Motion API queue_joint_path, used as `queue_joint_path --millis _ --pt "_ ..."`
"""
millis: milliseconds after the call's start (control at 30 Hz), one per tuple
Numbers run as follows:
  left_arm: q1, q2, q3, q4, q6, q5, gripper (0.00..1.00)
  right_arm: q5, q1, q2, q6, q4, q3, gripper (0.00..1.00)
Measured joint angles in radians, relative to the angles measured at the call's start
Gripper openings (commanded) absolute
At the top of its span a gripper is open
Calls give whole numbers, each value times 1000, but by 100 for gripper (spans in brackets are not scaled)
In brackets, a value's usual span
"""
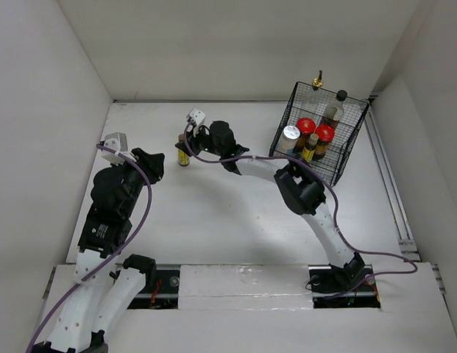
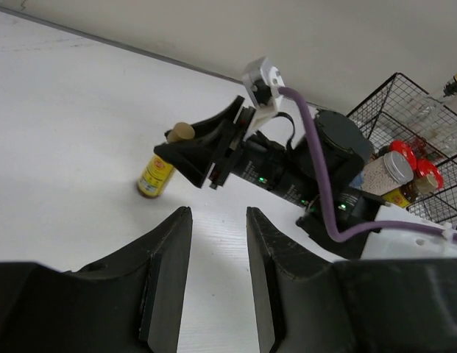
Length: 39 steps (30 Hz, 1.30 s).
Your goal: Organize the condiment bottles
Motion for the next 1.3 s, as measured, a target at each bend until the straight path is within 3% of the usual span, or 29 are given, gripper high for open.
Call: queue_joint_path --millis 200,400,600,767,900,1033,1300 --pt "0 0 0 0 0 0 31 0 -4 -293 54 89 -349 19" --pt "0 0 0 2 0 0 31 30 -59 -808 69 185 -684 19" --pt "0 0 0 6 0 0 31 276 -269 -1361 42 107 -936 16" --pt "0 0 0 6 0 2 31 486 -474 -1641 50 -21 -1109 16" --pt "0 1 0 6 0 3 31 561 -598 -1707 67 -157 -1172 16" --pt "0 3 0 6 0 3 31 563 -685 -1657 85 -230 -1186 15" --pt "0 18 0 6 0 10 31 558 -715 -1461 98 -175 -1247 15"
